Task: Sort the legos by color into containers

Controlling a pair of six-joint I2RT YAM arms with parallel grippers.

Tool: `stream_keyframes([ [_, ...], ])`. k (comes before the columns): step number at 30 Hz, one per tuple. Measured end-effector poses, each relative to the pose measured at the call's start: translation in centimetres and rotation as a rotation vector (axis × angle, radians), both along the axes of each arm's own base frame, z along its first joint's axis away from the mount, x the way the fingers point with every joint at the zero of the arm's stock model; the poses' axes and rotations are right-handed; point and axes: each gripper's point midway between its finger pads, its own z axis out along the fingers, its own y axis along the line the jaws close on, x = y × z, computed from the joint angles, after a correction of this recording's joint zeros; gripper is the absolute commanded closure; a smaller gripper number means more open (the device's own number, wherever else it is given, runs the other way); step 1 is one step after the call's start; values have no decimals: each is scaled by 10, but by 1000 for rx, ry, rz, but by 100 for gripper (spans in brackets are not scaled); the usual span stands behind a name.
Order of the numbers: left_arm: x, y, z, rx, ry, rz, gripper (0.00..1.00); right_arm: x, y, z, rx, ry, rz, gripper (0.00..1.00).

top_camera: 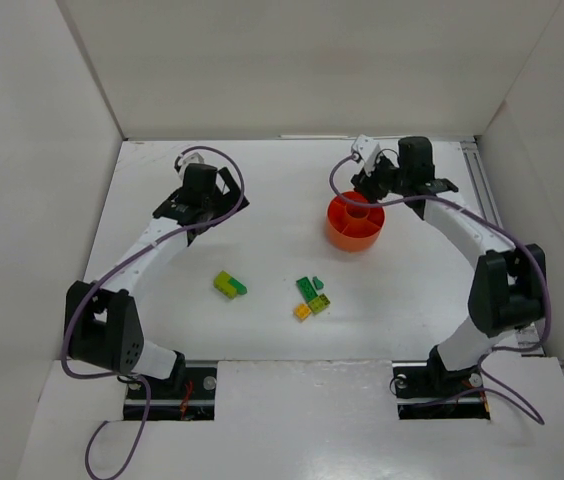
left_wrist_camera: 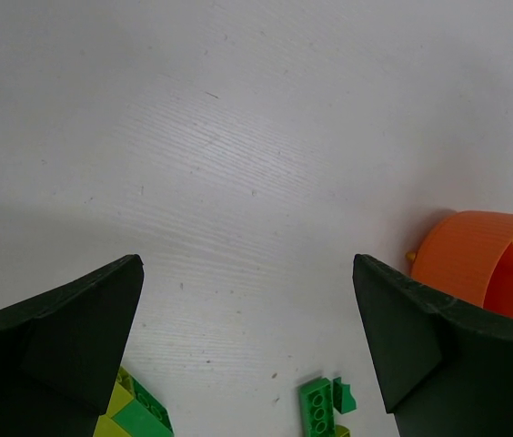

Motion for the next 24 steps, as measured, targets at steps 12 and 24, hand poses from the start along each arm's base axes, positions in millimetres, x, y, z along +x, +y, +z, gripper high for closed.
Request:
stream_keyframes([
  [12,-39,8,34,-45,-34,4,1,-134,94,80,82,-79,43,26],
  [24,-111,27,2,-58,63,11,1,-335,161,-93,-151,458,222,25],
])
